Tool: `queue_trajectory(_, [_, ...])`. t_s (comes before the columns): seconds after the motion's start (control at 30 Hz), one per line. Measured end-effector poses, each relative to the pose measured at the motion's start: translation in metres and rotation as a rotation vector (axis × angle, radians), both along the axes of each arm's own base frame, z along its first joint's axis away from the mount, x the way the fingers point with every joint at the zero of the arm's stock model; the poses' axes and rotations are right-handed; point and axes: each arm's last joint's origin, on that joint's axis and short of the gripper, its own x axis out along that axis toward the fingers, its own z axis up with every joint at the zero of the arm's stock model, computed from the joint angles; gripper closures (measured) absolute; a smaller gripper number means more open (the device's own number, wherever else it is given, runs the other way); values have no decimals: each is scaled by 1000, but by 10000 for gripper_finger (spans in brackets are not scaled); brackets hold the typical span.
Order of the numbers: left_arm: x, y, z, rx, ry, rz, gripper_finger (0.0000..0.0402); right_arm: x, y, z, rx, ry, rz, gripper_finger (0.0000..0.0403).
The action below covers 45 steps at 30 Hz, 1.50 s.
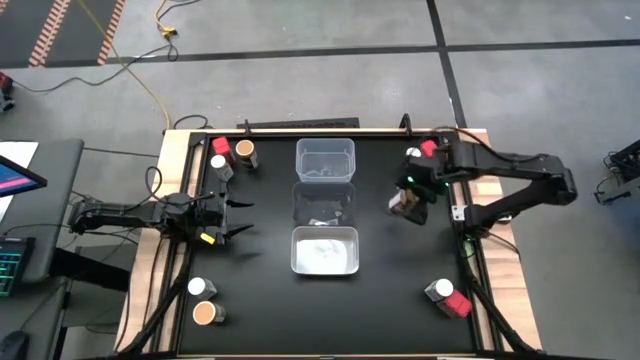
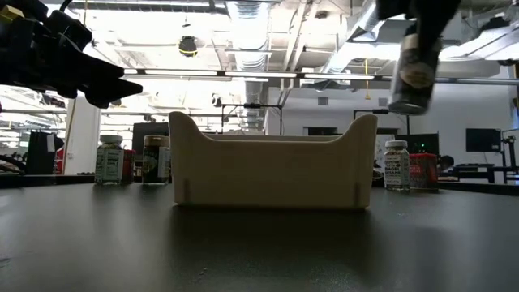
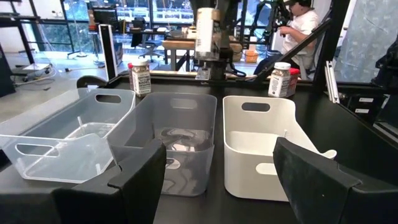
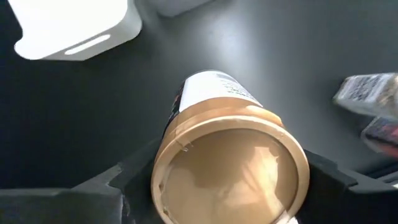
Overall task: Sort spices by type
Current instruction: Put the middle right brown seasoning bottle into the white transparent bin
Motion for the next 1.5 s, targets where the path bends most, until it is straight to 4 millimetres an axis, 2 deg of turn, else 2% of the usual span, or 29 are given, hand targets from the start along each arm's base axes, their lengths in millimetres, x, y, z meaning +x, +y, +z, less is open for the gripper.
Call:
queue_trajectory(0.2, [0, 0, 0, 0, -1, 0, 116, 32, -29, 15, -42, 4, 48, 97])
queue_trajectory(0.47, [0, 0, 0, 0, 0, 0, 116, 61, -90, 35, -92, -33, -25, 97])
queue_trajectory(0.63, [0, 0, 0, 0, 0, 0, 116, 80, -124, 36, -105, -21, -53, 97])
queue_trajectory(0.77, [0, 0, 0, 0, -1, 0, 116, 102, -143, 33, -108, -20, -54, 97])
queue_trajectory(0.93, [0, 0, 0, 0, 0, 0, 116, 127, -165, 24, -112, -14, -43, 97])
queue_trajectory(1.1, [0, 0, 0, 0, 0, 0, 116, 145, -190, 1, -69, 11, -23, 97])
queue_trajectory(1.33, [0, 0, 0, 0, -1, 0, 116, 157, -224, -38, -33, 70, -39, 97])
queue_trajectory(1.5, [0, 0, 0, 0, -1, 0, 116, 167, -232, -59, -11, 86, -26, 97])
